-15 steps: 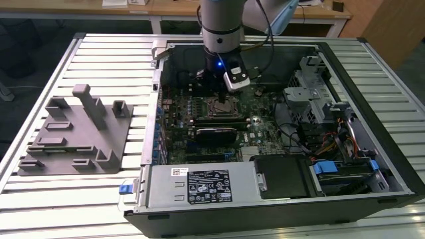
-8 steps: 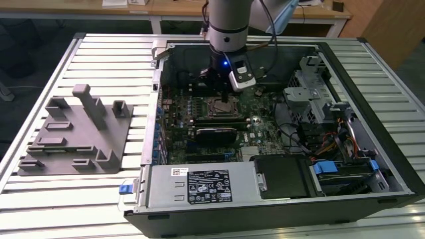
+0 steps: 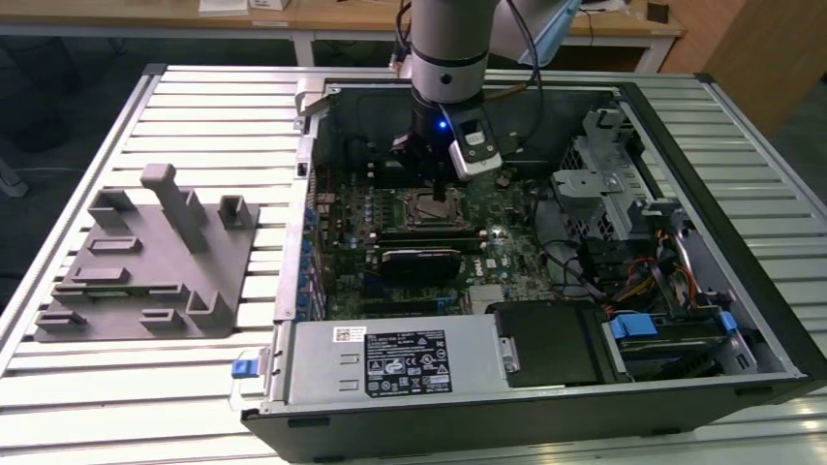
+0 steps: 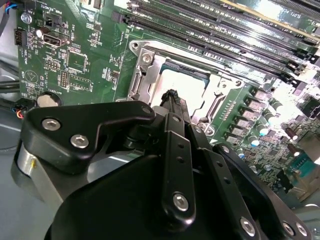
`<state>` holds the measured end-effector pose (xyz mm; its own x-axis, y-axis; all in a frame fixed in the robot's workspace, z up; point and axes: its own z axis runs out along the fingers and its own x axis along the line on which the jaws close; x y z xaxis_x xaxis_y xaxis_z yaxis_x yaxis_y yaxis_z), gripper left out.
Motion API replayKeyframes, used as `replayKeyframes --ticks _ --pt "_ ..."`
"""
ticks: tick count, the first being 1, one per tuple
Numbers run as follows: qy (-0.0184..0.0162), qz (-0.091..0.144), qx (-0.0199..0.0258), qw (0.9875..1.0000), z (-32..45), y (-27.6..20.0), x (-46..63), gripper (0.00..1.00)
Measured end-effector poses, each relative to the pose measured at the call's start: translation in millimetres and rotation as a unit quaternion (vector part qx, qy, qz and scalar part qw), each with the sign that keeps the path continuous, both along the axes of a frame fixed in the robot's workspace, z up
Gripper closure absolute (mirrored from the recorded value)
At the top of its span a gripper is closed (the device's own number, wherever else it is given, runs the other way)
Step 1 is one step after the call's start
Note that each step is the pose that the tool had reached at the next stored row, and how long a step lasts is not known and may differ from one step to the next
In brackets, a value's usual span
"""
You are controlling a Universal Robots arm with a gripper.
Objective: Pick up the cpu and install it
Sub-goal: 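Install the second cpu locking lever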
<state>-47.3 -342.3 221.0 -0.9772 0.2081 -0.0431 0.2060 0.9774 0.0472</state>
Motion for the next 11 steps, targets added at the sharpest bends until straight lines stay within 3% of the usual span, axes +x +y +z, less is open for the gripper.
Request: replayKeyframes --ticks 11 --pt "0.0 0.0 0.0 1.0 4.3 -0.3 0.0 0.89"
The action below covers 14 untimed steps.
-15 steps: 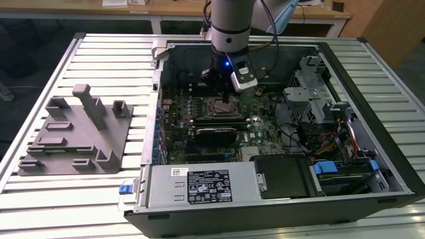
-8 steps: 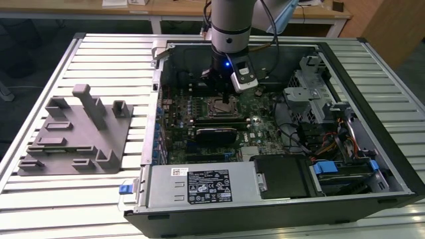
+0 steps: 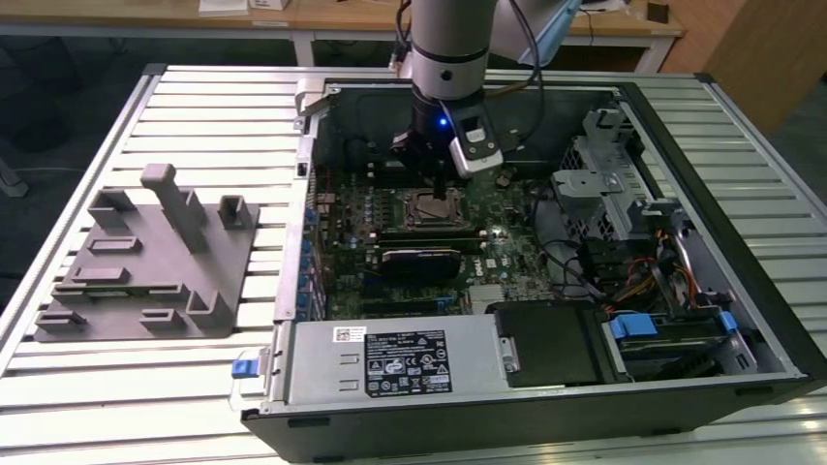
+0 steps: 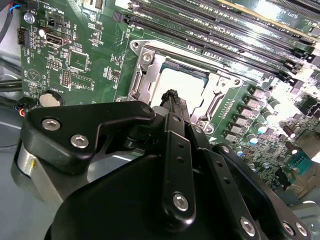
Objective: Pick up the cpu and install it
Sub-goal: 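Install the second cpu locking lever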
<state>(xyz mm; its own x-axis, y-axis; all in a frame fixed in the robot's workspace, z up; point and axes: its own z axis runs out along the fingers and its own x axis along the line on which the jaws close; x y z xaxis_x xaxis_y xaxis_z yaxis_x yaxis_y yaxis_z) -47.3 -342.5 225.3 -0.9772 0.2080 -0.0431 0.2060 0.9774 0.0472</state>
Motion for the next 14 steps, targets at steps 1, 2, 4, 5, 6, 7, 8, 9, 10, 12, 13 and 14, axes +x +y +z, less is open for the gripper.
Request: replayKeyframes --ticks 1,2,4,5,6,7,8,9,10,12,13,14 --pt "0.0 0.0 0.0 1.0 0.8 0.0 0.0 0.89" --pt "0.0 0.0 0.0 1.0 1.6 0.0 0.0 0.89" --pt "0.0 0.0 0.0 1.0 3.0 0.0 0.0 0.89" --pt "0.0 0.0 0.0 1.0 3.7 0.0 0.0 0.89" --pt "0.0 0.0 0.0 1.0 4.4 0.0 0.0 0.89" --pt "0.0 0.0 0.0001 1.0 4.7 0.0 0.0 0.89" --pt "-0.0001 0.0 0.0001 1.0 4.6 0.0 0.0 0.89" --pt "-0.0001 0.0 0.0002 1.0 4.6 0.1 0.0 0.89" --pt "-0.0001 0.0 0.0001 1.0 4.7 0.0 0.0 0.89" --pt "0.0 0.0 0.0 1.0 4.8 0.0 0.0 0.89" --pt "0.0 0.0 0.0 1.0 4.8 -0.2 0.0 0.89" --pt "0.0 0.0 0.0 1.0 4.9 -0.5 0.0 0.89"
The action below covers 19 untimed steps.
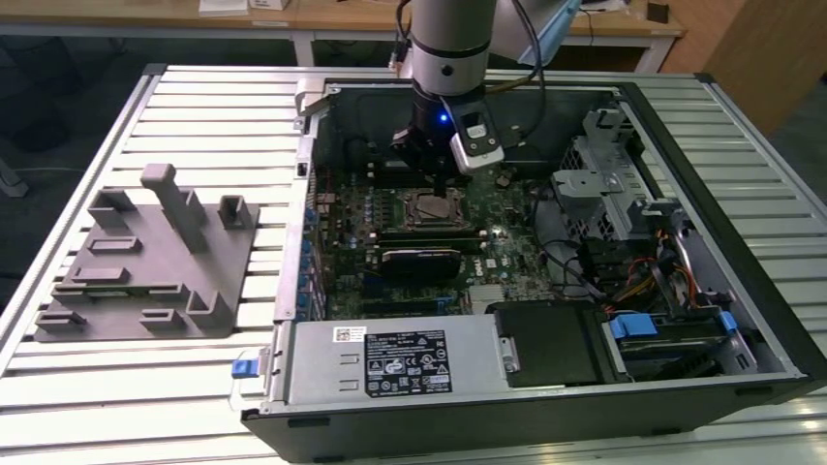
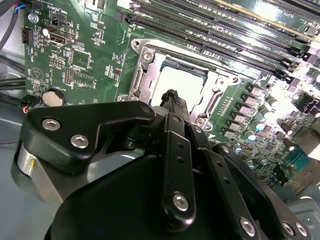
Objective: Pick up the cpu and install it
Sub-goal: 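Install the second cpu locking lever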
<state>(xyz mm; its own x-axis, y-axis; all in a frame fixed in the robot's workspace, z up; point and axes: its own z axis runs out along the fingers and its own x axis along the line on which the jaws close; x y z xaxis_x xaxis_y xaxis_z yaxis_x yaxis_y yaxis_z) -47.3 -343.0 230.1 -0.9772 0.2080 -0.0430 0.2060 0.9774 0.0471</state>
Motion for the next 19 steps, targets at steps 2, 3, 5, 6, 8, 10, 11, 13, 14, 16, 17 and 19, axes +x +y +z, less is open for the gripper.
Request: replayKeyframes --ticks 2,3,5,6,8,10,11,13,14,16,17,19 --pt "0.0 0.0 0.0001 1.0 -0.1 -0.6 0.0 0.89" --pt "0.0 0.0 0.0 1.0 -0.1 -0.9 0.0 0.89" --pt "0.0 0.0 0.0001 1.0 -0.1 -1.4 0.0 0.89" --pt "0.0 0.0 0.0001 1.0 -0.1 -1.7 0.0 0.89" --pt "-0.0001 0.0 0.0001 1.0 -0.1 -2.1 0.0 0.89" --pt "0.0 0.0 0.0 1.0 -0.1 -2.7 0.0 0.89" --pt "0.0 0.0 0.0 1.0 -0.1 -3.0 0.0 0.89" --pt "0.0 0.0 0.0 1.0 0.0 -3.7 0.0 0.89" --pt "-0.0001 0.0 0.0 1.0 -0.1 -4.0 0.0 0.89" --pt "0.0 0.0 -0.0001 1.0 -0.1 -4.7 0.0 0.89" --pt "0.0 0.0 -0.0002 1.0 -0.1 -5.1 0.0 0.89" --pt "0.0 0.0 -0.0002 1.0 -0.1 -5.8 0.0 0.89"
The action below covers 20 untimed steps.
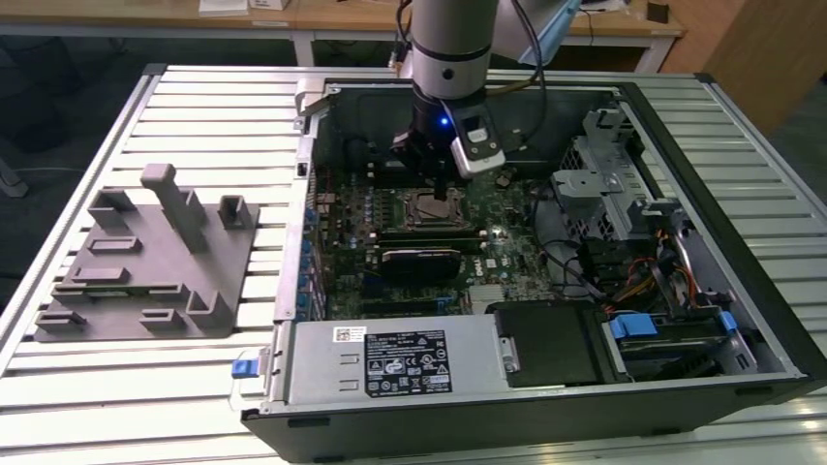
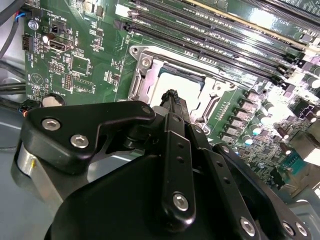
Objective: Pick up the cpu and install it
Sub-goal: 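Install the second cpu locking lever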
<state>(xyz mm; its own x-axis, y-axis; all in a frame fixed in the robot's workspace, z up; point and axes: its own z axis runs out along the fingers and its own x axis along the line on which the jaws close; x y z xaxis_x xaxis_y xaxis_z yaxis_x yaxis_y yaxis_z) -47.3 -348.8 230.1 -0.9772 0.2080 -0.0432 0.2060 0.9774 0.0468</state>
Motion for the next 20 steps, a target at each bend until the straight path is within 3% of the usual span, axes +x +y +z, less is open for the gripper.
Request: replayKeyframes --ticks 7,20 --pt "0.0 0.0 0.0 1.0 0.0 -3.5 0.0 0.89" --pt "0.0 0.0 0.0 1.0 0.0 -19.5 0.0 0.89"
